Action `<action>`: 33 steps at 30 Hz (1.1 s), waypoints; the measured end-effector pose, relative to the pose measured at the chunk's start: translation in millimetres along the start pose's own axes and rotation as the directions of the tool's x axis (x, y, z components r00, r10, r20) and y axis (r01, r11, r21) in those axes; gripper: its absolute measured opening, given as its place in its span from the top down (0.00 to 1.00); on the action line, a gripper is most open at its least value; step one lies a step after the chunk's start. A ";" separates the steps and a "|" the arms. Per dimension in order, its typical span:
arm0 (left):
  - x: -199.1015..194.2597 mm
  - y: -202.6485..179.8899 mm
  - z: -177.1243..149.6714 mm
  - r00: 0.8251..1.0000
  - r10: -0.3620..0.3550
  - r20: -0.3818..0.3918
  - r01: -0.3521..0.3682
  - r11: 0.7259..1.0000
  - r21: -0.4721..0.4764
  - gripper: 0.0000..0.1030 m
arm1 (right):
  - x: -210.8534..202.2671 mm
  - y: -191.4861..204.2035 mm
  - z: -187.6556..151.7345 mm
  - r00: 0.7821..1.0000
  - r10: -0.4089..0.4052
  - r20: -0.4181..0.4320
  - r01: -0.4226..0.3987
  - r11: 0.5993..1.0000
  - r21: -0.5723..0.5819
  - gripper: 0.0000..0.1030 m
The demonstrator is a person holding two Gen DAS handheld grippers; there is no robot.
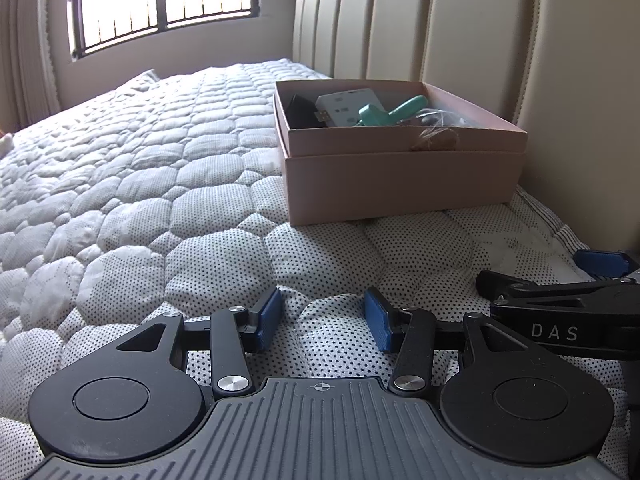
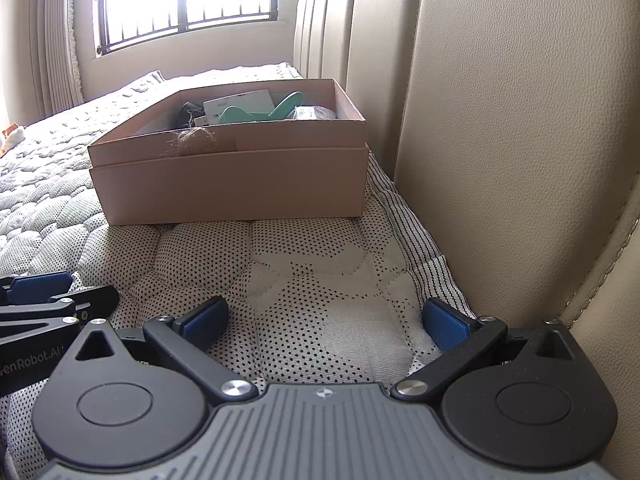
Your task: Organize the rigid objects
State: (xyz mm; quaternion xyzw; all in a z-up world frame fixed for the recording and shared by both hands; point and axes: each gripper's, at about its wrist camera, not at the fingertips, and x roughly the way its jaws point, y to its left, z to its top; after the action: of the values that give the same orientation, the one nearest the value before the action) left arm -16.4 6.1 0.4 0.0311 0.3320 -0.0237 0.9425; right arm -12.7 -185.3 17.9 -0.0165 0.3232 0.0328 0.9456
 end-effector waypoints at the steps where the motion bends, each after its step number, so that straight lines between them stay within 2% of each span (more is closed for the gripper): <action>1: -0.1 -0.4 0.0 1.000 0.002 0.000 -0.002 1.000 0.002 0.50 | 0.0 0.0 0.0 1.000 0.000 0.000 0.000 1.000 0.000 0.00; 33: 0.6 2.0 0.3 1.000 -0.006 0.000 0.006 1.000 -0.001 0.50 | -0.2 -0.1 -0.2 1.000 0.000 0.000 0.000 1.000 0.000 0.00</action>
State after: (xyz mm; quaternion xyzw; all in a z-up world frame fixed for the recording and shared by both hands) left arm -15.6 8.0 0.3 0.0298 0.3319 -0.0265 0.9425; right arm -12.9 -185.4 17.9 -0.0164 0.3231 0.0327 0.9457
